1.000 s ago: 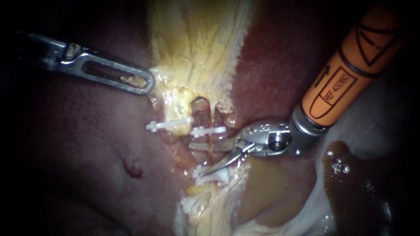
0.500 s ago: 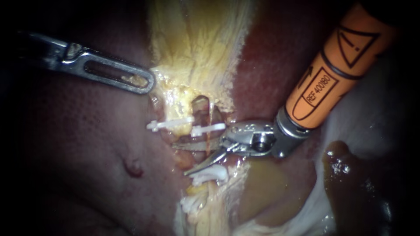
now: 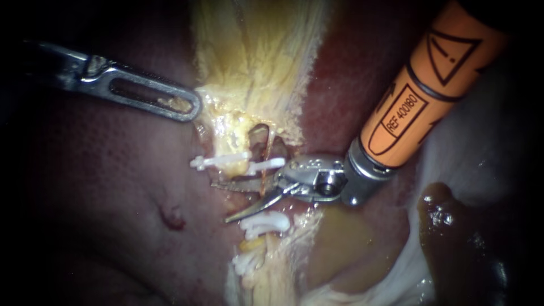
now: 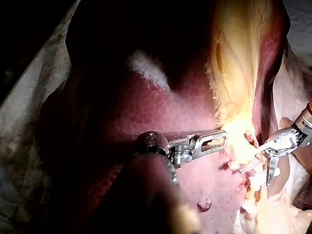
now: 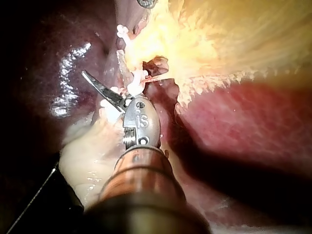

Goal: Go to the cutting position right tube

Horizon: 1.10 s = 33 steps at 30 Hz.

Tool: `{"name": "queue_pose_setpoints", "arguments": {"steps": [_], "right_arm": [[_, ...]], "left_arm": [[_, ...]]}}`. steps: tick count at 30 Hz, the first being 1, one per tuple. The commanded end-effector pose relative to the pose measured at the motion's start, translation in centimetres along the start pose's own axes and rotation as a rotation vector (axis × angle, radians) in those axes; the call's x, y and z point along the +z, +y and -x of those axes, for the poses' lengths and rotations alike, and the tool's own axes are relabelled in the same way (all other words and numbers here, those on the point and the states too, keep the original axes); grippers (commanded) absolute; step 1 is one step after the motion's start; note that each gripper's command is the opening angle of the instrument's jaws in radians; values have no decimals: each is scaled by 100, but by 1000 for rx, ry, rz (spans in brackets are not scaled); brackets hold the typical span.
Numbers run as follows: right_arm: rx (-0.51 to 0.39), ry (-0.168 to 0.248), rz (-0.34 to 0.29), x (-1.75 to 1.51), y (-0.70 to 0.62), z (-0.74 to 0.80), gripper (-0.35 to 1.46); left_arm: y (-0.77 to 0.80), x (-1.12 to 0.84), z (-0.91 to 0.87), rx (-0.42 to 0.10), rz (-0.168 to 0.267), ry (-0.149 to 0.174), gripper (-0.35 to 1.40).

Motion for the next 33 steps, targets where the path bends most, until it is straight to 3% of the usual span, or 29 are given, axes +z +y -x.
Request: {"name": "queue_pose_setpoints", "arguments": {"steps": [1,11,16,33], "right_arm": [[-1,3,-4,-1,-2,-1,134],[-1,17,-26,6,-29,-12,136],[-1,19,-32,8,-36,-15,136],[-1,18,-34,5,-36,-15,136]], "left_arm": [[0,0,0,0,0,0,-35],[2,0,0,0,0,0,-35],[3,0,0,0,0,0,-35],[3,0,0,0,0,0,-35]]}}
